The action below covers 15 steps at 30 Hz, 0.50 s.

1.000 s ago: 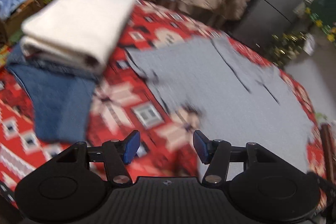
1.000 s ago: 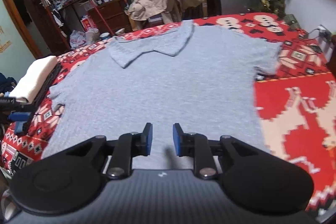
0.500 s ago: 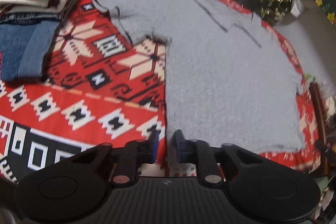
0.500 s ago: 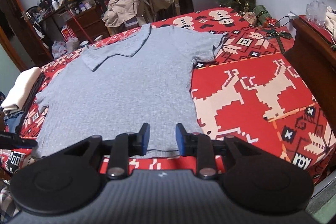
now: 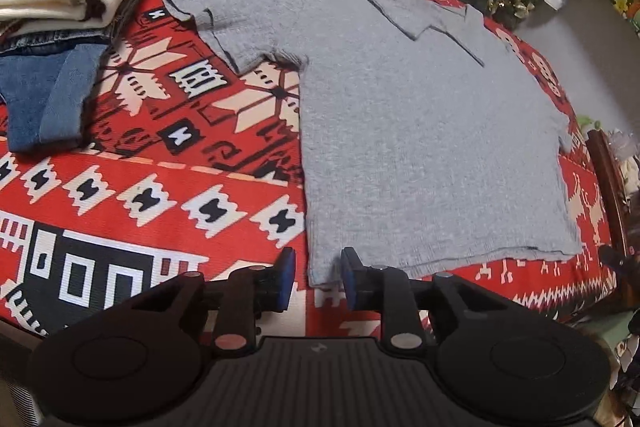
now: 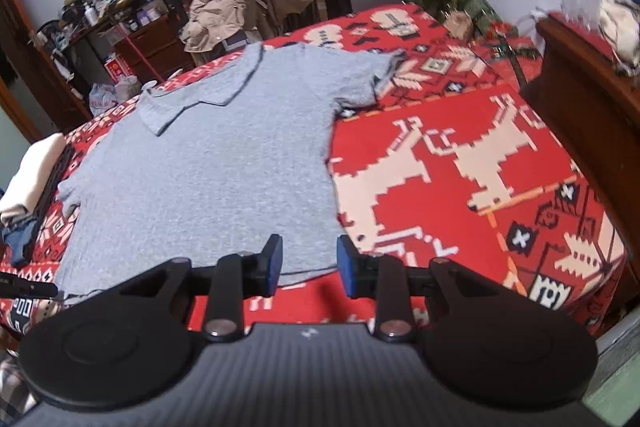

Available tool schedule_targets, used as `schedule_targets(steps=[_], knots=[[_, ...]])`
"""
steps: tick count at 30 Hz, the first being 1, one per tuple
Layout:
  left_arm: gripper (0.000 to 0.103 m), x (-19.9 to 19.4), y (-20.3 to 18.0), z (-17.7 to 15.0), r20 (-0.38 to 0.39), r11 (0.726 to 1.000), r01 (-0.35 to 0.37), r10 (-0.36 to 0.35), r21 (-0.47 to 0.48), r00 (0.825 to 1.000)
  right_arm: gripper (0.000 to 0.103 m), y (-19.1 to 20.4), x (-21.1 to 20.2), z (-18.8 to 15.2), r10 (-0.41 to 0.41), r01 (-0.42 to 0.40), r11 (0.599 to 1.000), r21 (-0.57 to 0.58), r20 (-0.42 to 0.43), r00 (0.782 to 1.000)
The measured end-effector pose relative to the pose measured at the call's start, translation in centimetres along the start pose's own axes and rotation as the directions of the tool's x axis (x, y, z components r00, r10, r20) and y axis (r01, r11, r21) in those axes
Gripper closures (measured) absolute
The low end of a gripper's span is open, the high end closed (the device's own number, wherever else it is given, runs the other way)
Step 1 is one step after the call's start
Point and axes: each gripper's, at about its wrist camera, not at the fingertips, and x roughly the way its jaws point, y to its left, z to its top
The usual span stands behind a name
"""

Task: Fold clothes

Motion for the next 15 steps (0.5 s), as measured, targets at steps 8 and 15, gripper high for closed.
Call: schedule_targets(steps=[8,15], knots=[[0.078,0.7,-0.9,-0.5,-0.006,1.0,0.001,-0.001,0.025,1.0,0.074,0.6,2.0,-0.6,-0.081,0.076,0.988,-0.134,-0.033,0.996],[0.096,0.9,-2.5,-0.9,0.027,0.988,-0.11,0.108,0.108,0.994,0.098,1.5,4.4,-0.8,-0.102,0.086,0.975,-0.205,-0.07,0.992]])
